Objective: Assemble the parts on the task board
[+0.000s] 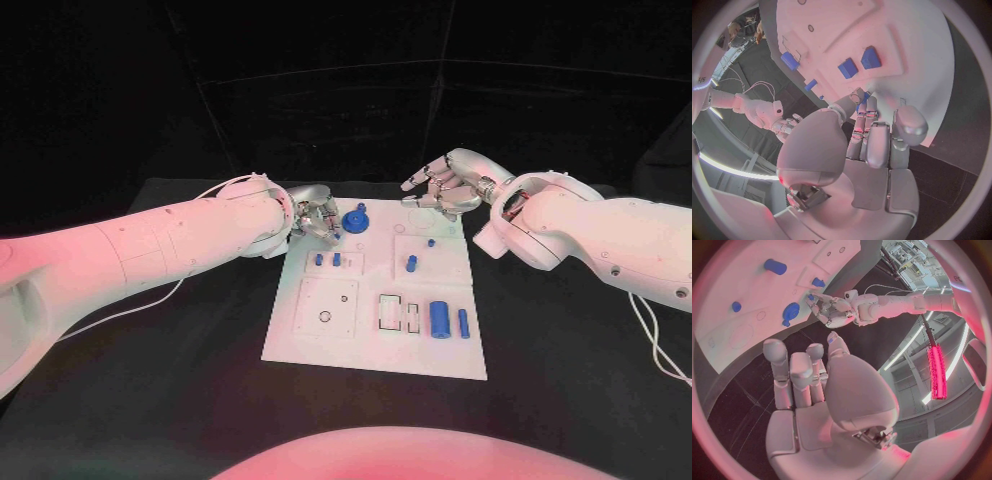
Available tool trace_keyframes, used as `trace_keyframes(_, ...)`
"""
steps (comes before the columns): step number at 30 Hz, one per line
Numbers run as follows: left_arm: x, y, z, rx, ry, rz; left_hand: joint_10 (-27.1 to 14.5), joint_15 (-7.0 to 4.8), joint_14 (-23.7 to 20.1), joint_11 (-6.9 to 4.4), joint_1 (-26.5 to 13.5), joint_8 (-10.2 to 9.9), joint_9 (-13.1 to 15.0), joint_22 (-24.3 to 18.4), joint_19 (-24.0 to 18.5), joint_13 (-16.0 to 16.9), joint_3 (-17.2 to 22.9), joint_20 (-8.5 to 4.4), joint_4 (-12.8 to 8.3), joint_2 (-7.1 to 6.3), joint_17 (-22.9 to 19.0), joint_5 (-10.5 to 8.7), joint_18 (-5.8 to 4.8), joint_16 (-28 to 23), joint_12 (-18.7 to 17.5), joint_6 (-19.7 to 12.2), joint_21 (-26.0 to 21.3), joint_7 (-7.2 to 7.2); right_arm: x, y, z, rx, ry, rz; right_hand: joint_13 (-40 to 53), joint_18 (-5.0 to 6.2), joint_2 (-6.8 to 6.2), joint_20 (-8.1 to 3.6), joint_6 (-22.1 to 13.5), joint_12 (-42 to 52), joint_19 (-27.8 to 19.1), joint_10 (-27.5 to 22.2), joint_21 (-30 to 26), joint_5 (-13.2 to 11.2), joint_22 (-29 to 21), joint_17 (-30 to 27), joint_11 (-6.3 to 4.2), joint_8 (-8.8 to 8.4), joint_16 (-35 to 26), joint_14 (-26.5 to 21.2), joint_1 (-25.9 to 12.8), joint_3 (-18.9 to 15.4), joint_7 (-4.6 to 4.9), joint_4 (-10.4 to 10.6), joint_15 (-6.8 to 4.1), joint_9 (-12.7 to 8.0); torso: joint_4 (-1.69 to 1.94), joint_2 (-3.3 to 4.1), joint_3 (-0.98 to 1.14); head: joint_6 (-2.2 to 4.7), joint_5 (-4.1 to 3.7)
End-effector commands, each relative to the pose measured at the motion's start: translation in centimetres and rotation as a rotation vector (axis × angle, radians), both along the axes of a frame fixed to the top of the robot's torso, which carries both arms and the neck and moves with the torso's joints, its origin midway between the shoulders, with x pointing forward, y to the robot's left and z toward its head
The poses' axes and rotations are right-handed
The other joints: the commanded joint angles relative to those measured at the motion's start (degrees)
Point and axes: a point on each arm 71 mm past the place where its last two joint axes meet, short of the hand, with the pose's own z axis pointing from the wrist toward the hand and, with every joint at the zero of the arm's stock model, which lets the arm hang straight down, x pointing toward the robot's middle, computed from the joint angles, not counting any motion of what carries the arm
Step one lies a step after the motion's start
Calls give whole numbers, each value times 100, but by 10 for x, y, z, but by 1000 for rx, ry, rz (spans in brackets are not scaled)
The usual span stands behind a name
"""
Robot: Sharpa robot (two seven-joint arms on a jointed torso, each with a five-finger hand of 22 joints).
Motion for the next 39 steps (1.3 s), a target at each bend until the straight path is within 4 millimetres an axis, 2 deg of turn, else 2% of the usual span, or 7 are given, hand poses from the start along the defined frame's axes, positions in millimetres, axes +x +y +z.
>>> trace_keyframes(1,1,1,-2,17,18,14,28,-14,138,20,-5,-33,-10,8,37,-9,21,12,0,-15,-5,-11,-86,-31,-24,16,9,32,0,1,2,9,-11,3,-5,64,3,9,-40,18,-36,-50,-36,11,-5,-3,2,38,-27,33,49,-1,-5,37,4,6,5,0,-2,1,-1)
trace_keyframes(19,-1,3,-3,28,20,13,42,-13,135,19,13,-39,-13,21,39,-13,32,14,-9,-11,-16,-10,-88,-36,-31,27,19,35,0,1,2,8,-11,2,-5,64,3,9,-40,18,-36,-50,-36,11,-5,-3,2,38,-27,33,49,-1,-5,37,4,6,6,1,-8,-30,15)
trace_keyframes(25,-2,4,-3,26,20,11,58,-13,134,17,24,-41,-14,33,42,-14,36,14,-18,-16,-20,-11,-91,-37,-34,40,28,33,1,1,2,8,-11,1,-5,64,3,9,-40,18,-36,-50,-36,11,-5,-3,2,38,-27,33,49,-1,-5,37,4,6,4,-1,-2,-43,19)
trace_keyframes(39,-2,8,-2,22,10,20,24,9,126,53,29,-139,-55,61,39,-47,33,26,-60,-99,-39,-11,-99,-41,-115,-32,43,71,1,0,2,8,-12,-1,-5,64,3,9,-40,18,-36,-50,-36,11,-5,-3,2,38,-27,33,49,-1,-5,37,4,6,4,-2,0,-48,16)
